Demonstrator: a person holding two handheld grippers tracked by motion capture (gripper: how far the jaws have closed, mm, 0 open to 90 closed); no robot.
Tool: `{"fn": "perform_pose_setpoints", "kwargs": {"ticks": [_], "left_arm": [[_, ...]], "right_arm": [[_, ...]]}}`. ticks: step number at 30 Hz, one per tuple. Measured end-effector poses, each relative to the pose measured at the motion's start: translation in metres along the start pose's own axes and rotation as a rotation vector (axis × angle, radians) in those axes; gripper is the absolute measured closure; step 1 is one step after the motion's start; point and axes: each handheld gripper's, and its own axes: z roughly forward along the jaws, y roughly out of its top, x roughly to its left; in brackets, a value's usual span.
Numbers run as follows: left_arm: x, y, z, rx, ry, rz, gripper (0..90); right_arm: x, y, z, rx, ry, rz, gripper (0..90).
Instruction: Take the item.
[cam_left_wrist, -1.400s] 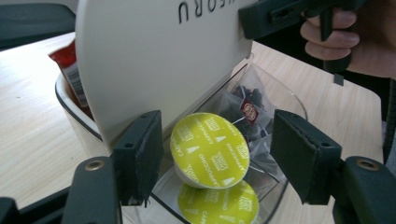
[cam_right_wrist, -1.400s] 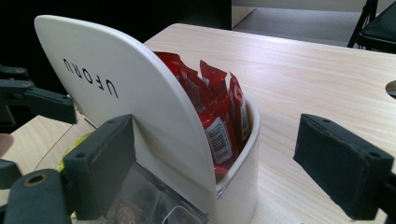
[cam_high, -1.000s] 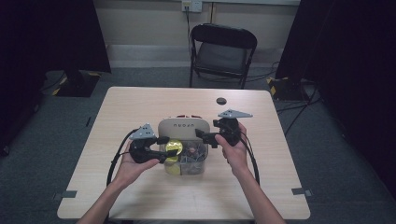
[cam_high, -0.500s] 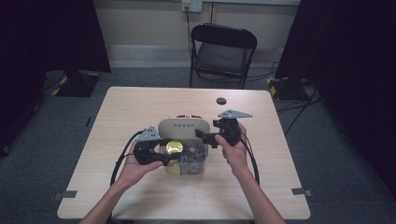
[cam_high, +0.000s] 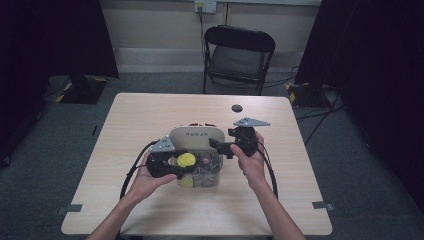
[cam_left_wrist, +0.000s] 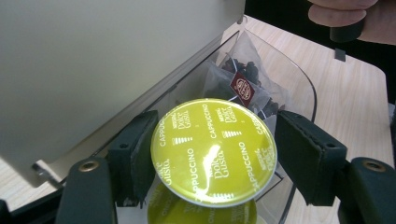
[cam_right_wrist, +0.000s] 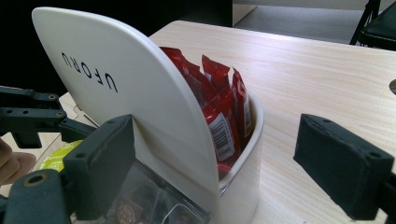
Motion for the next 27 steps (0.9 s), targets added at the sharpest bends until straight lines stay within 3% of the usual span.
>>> {"fn": "perform_pose_setpoints", "kwargs": {"ticks": [6,27], "left_arm": [[-0.0014,-0.0024,0.0034,0.012,-0.005,-0.005,37.8],[0.0005,-0.0013,-0.0025,-0.011,-0.013,-0.026,38.4]], "right_arm": [[-0.0002,0.0000,0.0000,0.000,0.001,0.002,11.8],[-0.0003,-0.0010,0.0002,0.002,0.001,0.003,11.8]]}}
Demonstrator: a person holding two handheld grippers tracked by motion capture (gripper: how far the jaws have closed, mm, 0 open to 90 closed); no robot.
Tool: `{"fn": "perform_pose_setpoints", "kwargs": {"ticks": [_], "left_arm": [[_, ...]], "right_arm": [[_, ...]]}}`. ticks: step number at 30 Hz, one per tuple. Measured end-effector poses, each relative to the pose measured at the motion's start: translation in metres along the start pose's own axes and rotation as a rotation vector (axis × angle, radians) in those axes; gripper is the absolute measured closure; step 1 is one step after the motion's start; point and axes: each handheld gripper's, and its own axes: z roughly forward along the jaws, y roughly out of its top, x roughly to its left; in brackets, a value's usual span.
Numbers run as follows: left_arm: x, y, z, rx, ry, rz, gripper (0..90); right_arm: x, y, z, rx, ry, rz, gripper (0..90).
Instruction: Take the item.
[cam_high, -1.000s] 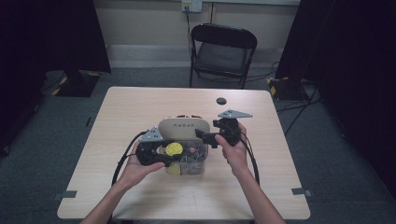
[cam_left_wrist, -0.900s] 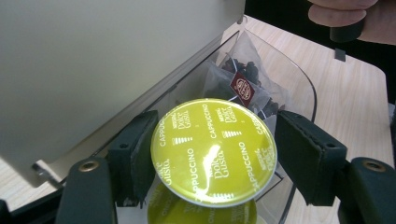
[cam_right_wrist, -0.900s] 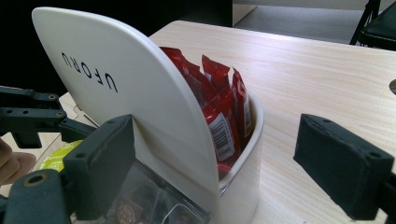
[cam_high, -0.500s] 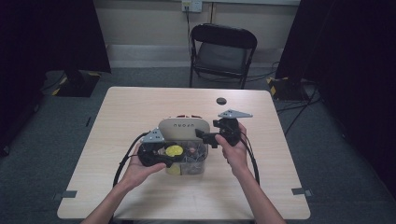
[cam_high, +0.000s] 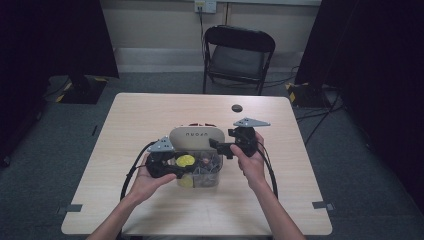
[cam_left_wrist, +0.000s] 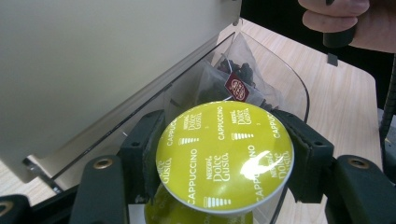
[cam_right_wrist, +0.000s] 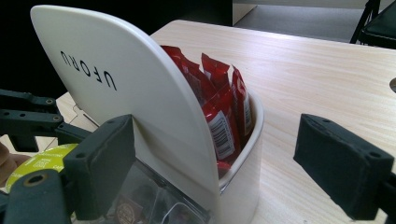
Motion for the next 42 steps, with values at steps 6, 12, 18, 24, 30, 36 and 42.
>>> {"fn": "perform_pose_setpoints", "kwargs": {"ticks": [6,12,18,24,30,36,42], "left_arm": [[0.000,0.001,-0.004,-0.015,-0.008,-0.001,38.5],[-0.002,0.003,-0.008,-0.023,-0.011,0.007,38.5],[-0.003,0.004,-0.015,-0.033,-0.012,0.001,38.5],[-0.001,0.004,-0.019,-0.047,-0.014,-0.008,38.5],[0.002,0.005,-0.028,-0.069,-0.001,-0.016,38.5],[0.008,0.005,-0.037,-0.083,0.009,-0.031,38.5],[0.010,0.003,-0.045,-0.085,0.019,-0.029,38.5]], "right_arm": [[0.000,0.000,0.000,0.000,0.000,-0.001,11.8],[0.000,0.000,0.000,0.000,0.001,-0.002,11.8],[0.000,0.000,0.000,0.001,-0.001,-0.001,11.9],[0.000,0.000,0.000,0.001,-0.001,-0.001,11.9],[0.000,0.000,0.000,-0.002,-0.002,-0.001,11.8],[0.000,0.001,-0.001,-0.005,-0.002,-0.001,11.9],[0.000,0.001,-0.002,-0.009,-0.004,0.004,12.6]]}}
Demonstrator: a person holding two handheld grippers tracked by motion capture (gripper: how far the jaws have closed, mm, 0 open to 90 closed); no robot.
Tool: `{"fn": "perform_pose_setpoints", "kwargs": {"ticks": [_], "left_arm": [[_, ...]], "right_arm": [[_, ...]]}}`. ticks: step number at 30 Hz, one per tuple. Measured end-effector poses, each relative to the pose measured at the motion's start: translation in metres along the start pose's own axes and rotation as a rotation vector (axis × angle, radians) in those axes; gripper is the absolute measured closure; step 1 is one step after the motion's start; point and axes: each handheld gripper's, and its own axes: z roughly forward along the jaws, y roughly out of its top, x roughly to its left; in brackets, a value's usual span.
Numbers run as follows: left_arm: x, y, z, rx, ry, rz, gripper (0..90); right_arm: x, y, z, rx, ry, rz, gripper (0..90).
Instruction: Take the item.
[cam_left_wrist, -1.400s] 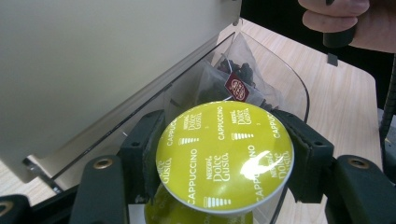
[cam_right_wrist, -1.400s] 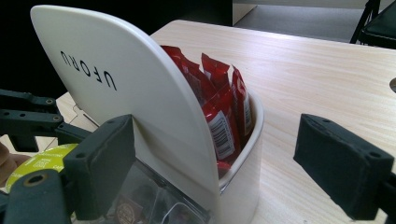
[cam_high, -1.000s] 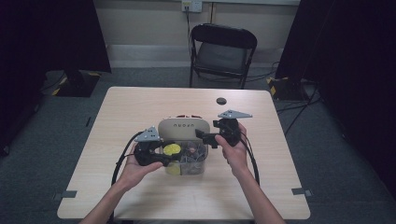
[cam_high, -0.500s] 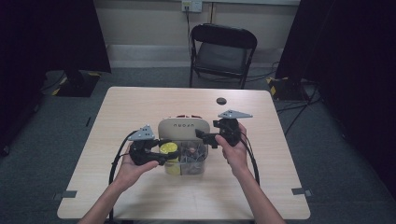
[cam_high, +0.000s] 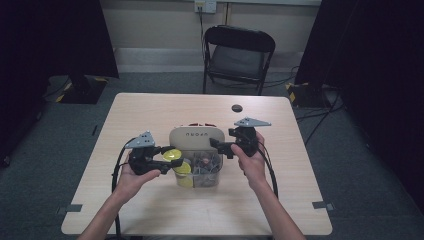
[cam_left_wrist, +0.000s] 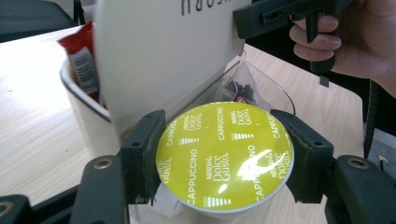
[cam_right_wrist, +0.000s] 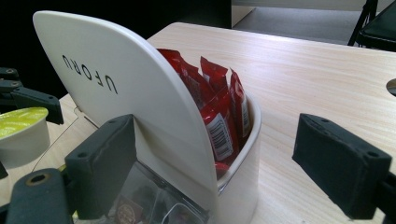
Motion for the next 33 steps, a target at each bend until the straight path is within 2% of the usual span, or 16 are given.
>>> {"fn": "perform_pose_setpoints", "kwargs": {"ticks": [9,14,19,21,30,33], "left_arm": [[0.006,0.004,-0.012,-0.018,0.003,0.004,38.5],[0.013,0.006,-0.022,-0.034,0.024,-0.008,38.6],[0.020,0.006,-0.028,-0.018,0.038,-0.014,38.5],[0.023,0.007,-0.031,-0.030,0.042,-0.021,38.6],[0.038,0.007,-0.044,-0.038,0.110,-0.030,38.6],[0.043,0.006,-0.047,-0.046,0.117,-0.042,38.6]], "right_arm": [[0.000,-0.001,0.000,0.001,0.002,0.003,12.8],[-0.001,-0.001,0.000,0.002,0.002,0.004,12.6],[0.000,-0.001,0.001,0.003,0.001,0.004,12.6],[0.000,-0.001,0.001,0.004,0.001,0.003,12.6],[0.000,-0.001,0.001,0.005,0.001,0.001,12.5],[0.001,-0.001,0.002,0.007,0.002,-0.001,12.6]]}}
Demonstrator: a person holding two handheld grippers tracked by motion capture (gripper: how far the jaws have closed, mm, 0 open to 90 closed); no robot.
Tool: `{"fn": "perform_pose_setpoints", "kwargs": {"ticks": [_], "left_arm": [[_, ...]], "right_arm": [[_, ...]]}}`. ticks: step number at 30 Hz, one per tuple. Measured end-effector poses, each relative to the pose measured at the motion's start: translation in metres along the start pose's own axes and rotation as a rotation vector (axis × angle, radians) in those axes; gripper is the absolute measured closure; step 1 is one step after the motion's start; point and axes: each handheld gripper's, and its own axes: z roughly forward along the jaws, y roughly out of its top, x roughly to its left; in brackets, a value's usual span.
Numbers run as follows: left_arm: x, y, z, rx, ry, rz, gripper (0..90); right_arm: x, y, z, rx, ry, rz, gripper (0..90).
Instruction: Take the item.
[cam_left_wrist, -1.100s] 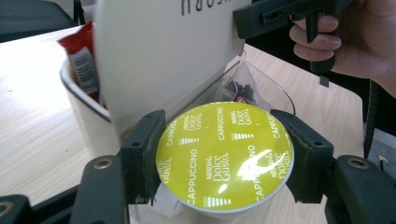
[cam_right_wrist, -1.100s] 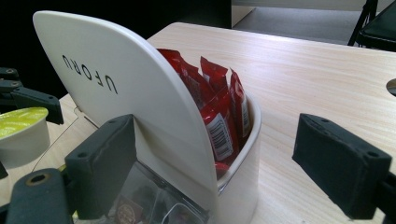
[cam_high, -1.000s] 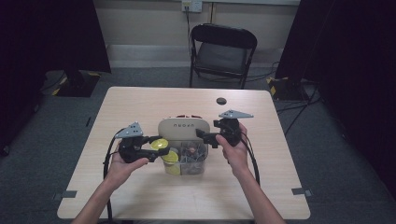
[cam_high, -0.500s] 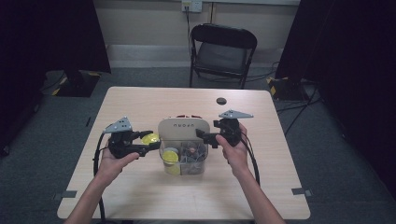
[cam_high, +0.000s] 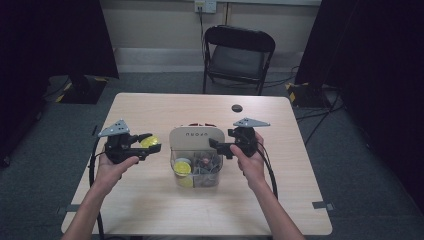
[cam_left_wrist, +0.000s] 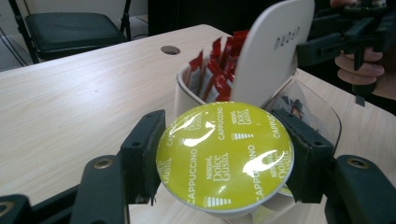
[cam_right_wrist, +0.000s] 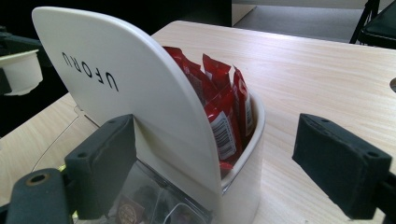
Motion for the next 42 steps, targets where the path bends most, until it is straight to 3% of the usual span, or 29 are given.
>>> {"fn": "perform_pose_setpoints", "kwargs": {"ticks": [10,21,32,42], "left_arm": [[0.019,-0.006,0.002,0.034,0.068,-0.009,38.6],[0.043,-0.027,0.012,0.091,0.140,-0.052,38.6],[0.060,-0.047,0.023,0.144,0.155,-0.093,38.6],[0.070,-0.065,0.035,0.202,0.197,-0.111,38.6]], "right_arm": [[0.000,0.000,0.000,0.002,-0.002,-0.001,12.6],[0.000,0.000,0.000,0.002,-0.001,0.000,12.7],[0.000,0.000,0.000,0.003,0.001,0.002,12.8],[-0.001,0.000,0.000,0.007,0.003,0.003,12.5]]}}
